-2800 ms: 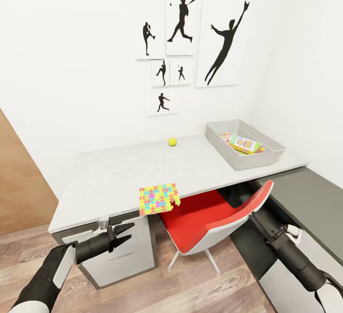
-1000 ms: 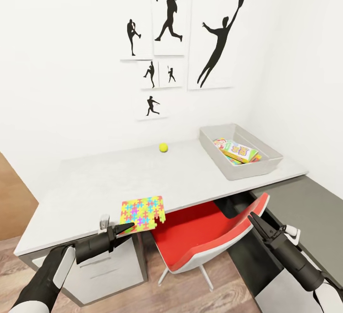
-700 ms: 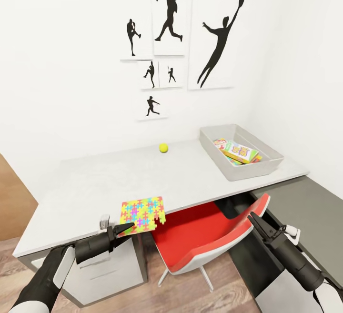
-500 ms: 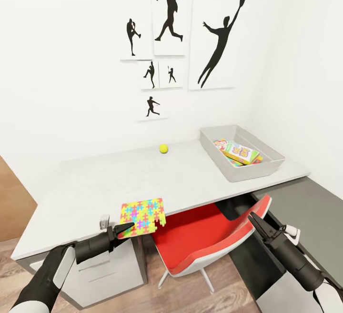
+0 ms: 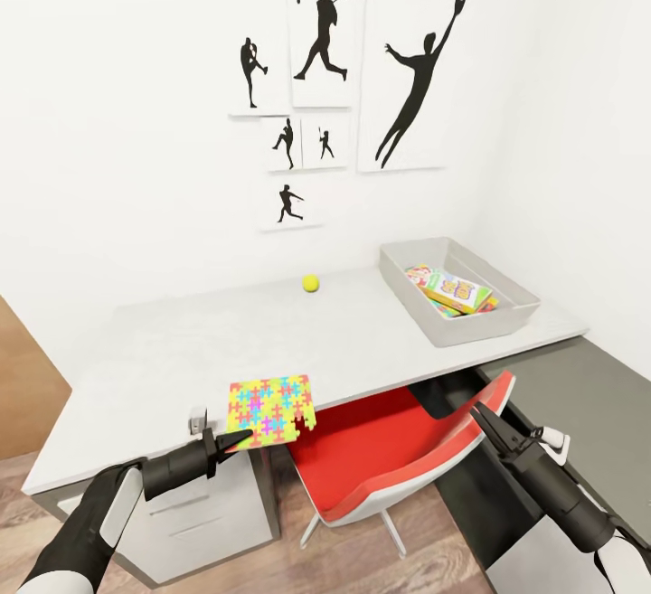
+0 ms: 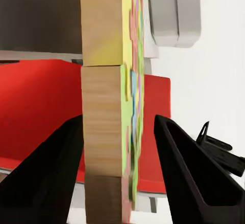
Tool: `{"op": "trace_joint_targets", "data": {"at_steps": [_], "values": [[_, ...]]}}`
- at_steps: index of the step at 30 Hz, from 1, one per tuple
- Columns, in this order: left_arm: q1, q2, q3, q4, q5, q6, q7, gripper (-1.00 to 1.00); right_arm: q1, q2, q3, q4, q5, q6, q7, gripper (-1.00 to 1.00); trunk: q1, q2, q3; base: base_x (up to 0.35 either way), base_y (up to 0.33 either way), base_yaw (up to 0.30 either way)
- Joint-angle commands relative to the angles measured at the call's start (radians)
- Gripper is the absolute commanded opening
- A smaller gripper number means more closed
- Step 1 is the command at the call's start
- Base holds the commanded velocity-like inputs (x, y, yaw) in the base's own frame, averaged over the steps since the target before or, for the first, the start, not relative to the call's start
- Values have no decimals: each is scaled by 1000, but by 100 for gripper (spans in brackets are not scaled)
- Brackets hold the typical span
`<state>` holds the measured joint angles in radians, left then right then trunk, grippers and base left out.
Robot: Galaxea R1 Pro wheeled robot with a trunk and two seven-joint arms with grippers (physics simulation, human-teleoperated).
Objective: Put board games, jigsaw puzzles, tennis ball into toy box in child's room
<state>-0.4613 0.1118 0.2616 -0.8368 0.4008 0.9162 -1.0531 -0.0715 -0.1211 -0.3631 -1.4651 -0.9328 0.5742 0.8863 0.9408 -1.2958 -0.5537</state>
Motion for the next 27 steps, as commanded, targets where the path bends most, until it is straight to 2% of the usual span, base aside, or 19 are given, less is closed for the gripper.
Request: {"op": "trace_joint_targets", "data": {"at_steps": [1, 13, 17, 22, 25, 27], "values": [[0, 0, 1, 1, -16, -8, -4, -100, -1, 0, 0, 0, -6, 7, 0, 100, -4, 7, 2, 0, 0, 0], [0, 0, 0, -8, -16, 1, -5, -100, -1, 0, -1, 0, -6, 7, 2, 100, -50, 91, 40, 0, 0, 0], [0, 2, -2, -35, -15, 7, -5, -100, -1, 0, -2, 0, -6, 7, 3, 100, -65, 119, 52, 0, 0, 0], [-1, 3, -4, -71, -16, 48, -5, -100, -1, 0, -2, 0, -6, 7, 3, 100, -84, 154, 68, 0, 0, 0], [-1, 3, -6, -90, -15, 58, -8, -100, -1, 0, -2, 0, -6, 7, 3, 100, -84, 154, 68, 0, 0, 0], [-1, 3, -7, -109, -16, 71, -33, -100, -1, 0, -2, 0, -7, 7, 4, 100, -84, 154, 68, 0, 0, 0]]}}
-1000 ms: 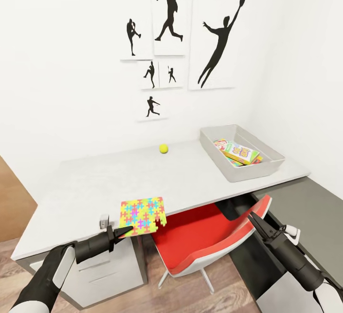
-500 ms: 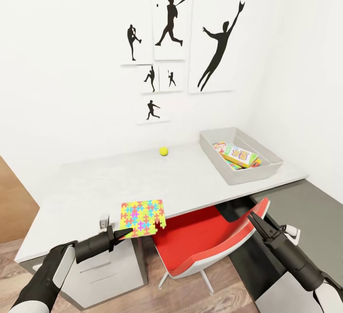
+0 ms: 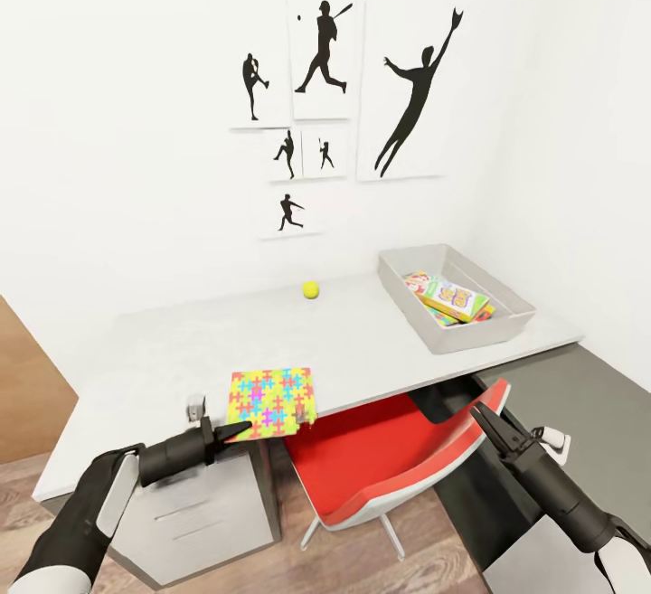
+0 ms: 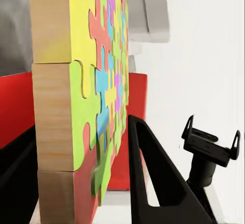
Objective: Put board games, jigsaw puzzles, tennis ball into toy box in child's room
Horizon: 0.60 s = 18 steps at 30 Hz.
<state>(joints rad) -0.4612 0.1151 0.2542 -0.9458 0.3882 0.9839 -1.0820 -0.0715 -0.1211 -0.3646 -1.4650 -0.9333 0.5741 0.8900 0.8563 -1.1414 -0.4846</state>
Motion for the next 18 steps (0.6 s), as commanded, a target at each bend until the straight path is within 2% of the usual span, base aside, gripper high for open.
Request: {"op": "trace_joint_targets", "data": {"at_steps": [1, 5, 8, 10, 13, 14, 18], "values": [[-1, 1, 0, -9, -4, 9, -17, -100, -1, 0, -1, 0, -6, 7, 1, 100, -4, 6, 2, 0, 0, 0], [-1, 22, -16, -55, -6, 35, -68, -100, -2, 0, -1, 0, -1, 10, -10, 100, -19, 34, 15, 0, 0, 0], [0, 64, -83, -97, -5, 57, -107, -100, -3, -3, -2, -1, 2, 15, -17, 100, -31, 55, 24, 0, 0, 0], [0, 89, -108, -108, -6, 60, -144, -100, -4, -8, -2, -1, 2, 18, -18, 100, -38, 69, 30, 0, 0, 0], [-1, 121, -121, -115, -6, 63, -215, -100, -4, -14, -2, -1, 3, 35, -24, 100, -50, 90, 40, 0, 0, 0], [-2, 141, -123, -116, -6, 63, -247, -100, -4, -16, -3, -2, 5, 49, -29, 100, -54, 97, 43, 0, 0, 0], [-2, 190, -125, -117, -7, 63, -315, -100, -6, -18, -3, -2, 5, 71, -60, 100, -69, 125, 55, 0, 0, 0]]}}
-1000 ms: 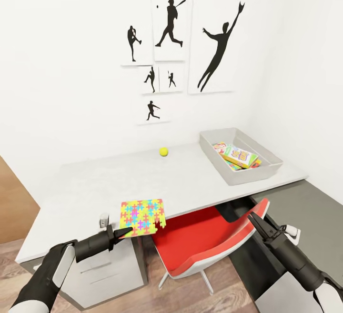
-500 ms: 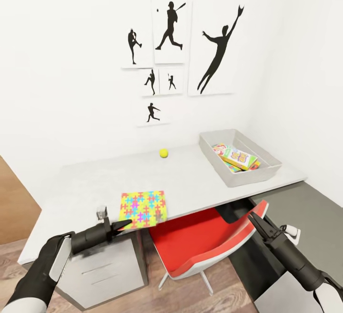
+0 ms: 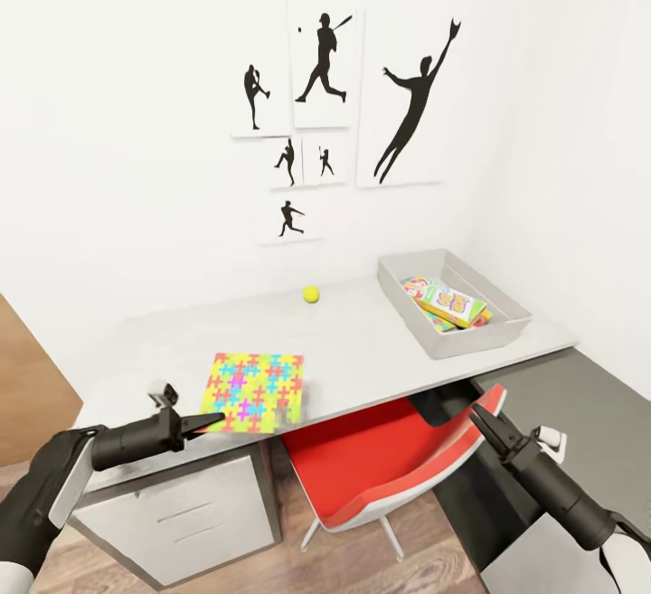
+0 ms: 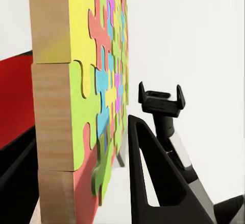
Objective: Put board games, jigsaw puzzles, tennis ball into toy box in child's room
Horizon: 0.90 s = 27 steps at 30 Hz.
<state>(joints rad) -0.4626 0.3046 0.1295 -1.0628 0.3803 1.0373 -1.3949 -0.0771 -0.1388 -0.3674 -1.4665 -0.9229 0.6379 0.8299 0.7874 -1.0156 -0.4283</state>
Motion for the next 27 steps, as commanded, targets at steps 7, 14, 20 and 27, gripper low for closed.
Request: {"op": "trace_joint_targets", "data": {"at_steps": [7, 14, 20, 27], "values": [[-1, 36, 0, 0, -1, 9, -49, -100, 0, 13, -5, -1, -7, 1, -9, 100, -27, 49, 21, -126, 0, 0], [-1, 40, 0, 1, -3, 9, -50, -100, 2, 14, -9, -1, -8, -1, -6, 100, -54, 98, 43, -22, 0, 0], [-1, 41, 0, 3, -3, 9, -50, -100, 2, 14, -8, -1, -14, -1, 1, 100, -77, 140, 62, -1, 0, 0], [-1, 41, 1, 4, -3, 9, -52, -100, 2, 15, -5, -5, -7, -2, -10, 100, -104, 189, 84, 0, 0, 0]]}}
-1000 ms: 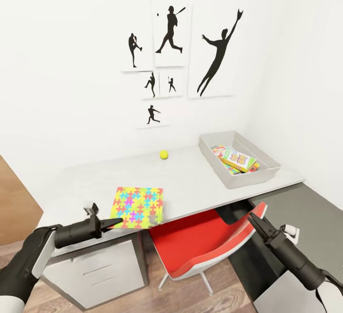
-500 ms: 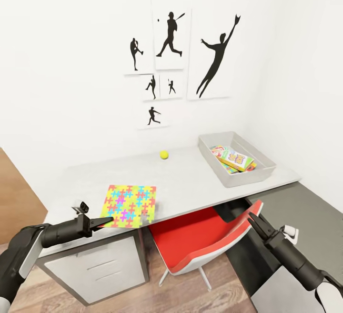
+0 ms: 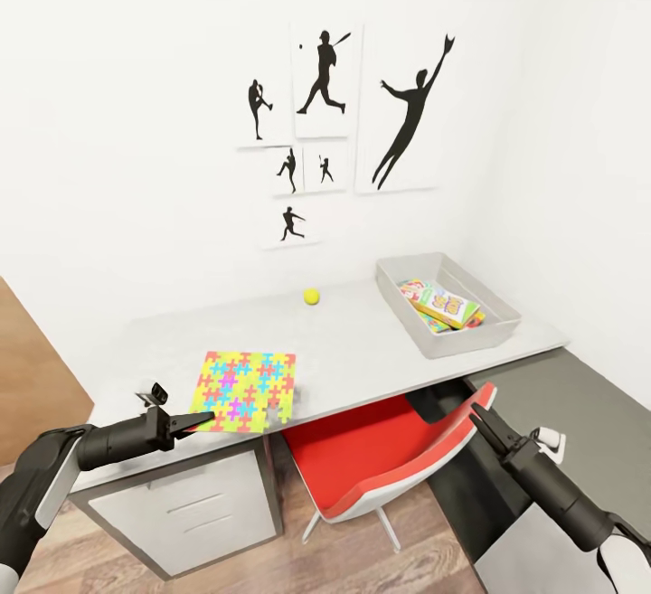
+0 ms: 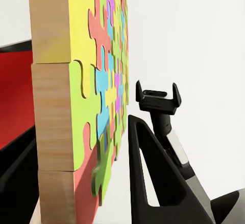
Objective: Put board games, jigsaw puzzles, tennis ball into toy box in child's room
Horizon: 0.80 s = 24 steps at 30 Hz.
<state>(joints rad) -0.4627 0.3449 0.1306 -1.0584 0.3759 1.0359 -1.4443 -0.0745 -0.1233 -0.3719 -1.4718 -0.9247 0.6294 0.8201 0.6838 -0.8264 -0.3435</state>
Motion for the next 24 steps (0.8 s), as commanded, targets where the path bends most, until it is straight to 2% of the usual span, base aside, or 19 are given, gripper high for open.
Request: {"op": "trace_joint_targets", "data": {"at_steps": [1, 6, 9, 13, 15, 18, 24], "values": [[-1, 0, 0, 0, 1, 10, -2, -100, -1, 0, 1, -1, -4, 6, -1, 100, -4, 6, 2, 0, 0, 0], [-1, 0, 1, 0, 1, 10, -2, -100, -2, -7, 1, -7, -5, 15, -5, 100, -23, 41, 18, 0, 0, 0], [-1, 1, 0, 0, 1, 10, -2, -100, -4, -14, 0, -22, -1, 59, -38, 100, -34, 62, 27, 0, 0, 0], [0, 0, 1, 0, 1, 10, -2, -100, -5, -18, -17, -83, -10, 173, -287, 100, -50, 90, 40, 0, 0, 0], [0, 0, 1, 0, 1, 10, -2, -100, -5, -18, -20, -97, -13, 188, -322, 100, -57, 104, 46, 0, 0, 0], [0, 0, 1, 0, 1, 10, -2, -100, -3, -9, -20, -107, -15, 190, -326, 100, -69, 125, 55, 0, 0, 0], [0, 0, 1, 0, 1, 10, -2, -100, -2, -3, -20, -110, -14, 184, -270, 100, -92, 167, 73, 0, 0, -29]]}}
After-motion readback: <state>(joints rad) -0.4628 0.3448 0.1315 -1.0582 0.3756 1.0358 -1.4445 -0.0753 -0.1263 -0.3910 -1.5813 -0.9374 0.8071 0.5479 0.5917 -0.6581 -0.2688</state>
